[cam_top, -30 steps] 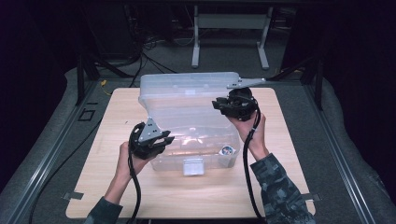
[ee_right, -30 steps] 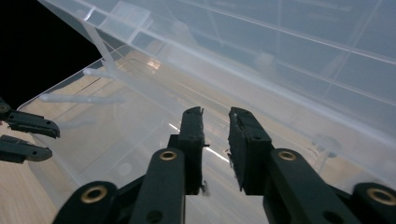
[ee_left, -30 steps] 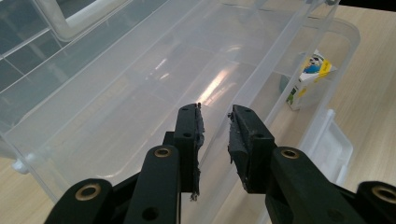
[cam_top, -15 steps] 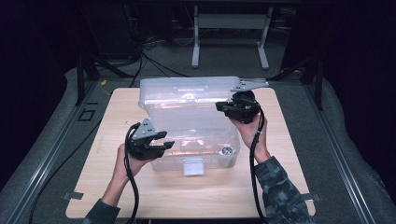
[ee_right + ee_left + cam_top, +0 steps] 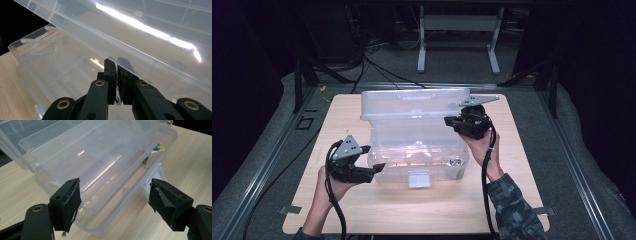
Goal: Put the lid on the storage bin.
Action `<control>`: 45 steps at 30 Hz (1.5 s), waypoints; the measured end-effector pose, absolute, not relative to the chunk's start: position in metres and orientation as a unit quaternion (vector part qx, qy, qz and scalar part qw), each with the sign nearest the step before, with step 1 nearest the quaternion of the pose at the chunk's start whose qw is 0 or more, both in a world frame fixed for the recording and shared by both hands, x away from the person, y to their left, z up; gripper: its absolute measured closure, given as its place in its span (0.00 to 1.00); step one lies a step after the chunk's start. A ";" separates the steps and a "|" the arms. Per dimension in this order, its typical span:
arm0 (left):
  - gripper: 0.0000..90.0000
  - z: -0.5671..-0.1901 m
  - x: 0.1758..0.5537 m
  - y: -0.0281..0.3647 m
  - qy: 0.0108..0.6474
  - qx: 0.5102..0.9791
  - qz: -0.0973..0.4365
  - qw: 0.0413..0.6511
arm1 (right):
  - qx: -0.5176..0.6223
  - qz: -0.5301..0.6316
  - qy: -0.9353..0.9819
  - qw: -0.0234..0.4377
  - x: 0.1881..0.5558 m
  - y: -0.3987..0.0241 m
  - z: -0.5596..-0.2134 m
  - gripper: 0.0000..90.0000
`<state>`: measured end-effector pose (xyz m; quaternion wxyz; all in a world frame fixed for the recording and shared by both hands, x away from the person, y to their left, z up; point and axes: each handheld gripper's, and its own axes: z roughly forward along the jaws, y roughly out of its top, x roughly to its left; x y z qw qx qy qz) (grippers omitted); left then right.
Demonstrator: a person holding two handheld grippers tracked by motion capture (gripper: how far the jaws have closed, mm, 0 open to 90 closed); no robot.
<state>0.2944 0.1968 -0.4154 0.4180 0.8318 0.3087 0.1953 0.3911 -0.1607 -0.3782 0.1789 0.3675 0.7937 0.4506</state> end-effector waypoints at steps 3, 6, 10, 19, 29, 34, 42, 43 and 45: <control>0.23 -0.421 0.289 0.205 0.325 0.833 0.200 0.400 | 0.367 0.449 0.795 0.178 0.388 -0.161 -0.380 0.96; 0.21 -0.426 0.287 0.209 0.334 0.834 0.203 0.389 | 0.365 0.446 0.798 0.178 0.387 -0.161 -0.382 0.96; 0.20 -0.439 0.287 0.216 0.353 0.837 0.200 0.367 | 0.362 0.440 0.803 0.174 0.383 -0.162 -0.385 0.97; 0.18 -0.464 0.293 0.226 0.379 0.837 0.185 0.348 | 0.360 0.431 0.812 0.157 0.373 -0.164 -0.394 0.97; 0.18 -0.482 0.302 0.229 0.393 0.841 0.164 0.335 | 0.359 0.426 0.818 0.143 0.358 -0.165 -0.405 0.97; 0.18 -0.486 0.304 0.232 0.397 0.838 0.165 0.335 | 0.358 0.425 0.819 0.146 0.352 -0.169 -0.406 0.97; 0.18 -0.491 0.306 0.234 0.404 0.837 0.161 0.331 | 0.366 0.426 0.815 0.143 0.346 -0.177 -0.409 0.97; 0.18 -0.491 0.306 0.234 0.405 0.837 0.161 0.331 | 0.365 0.428 0.814 0.144 0.345 -0.178 -0.410 0.96; 0.18 -0.491 0.307 0.235 0.403 0.839 0.163 0.329 | 0.364 0.427 0.815 0.145 0.342 -0.178 -0.411 0.96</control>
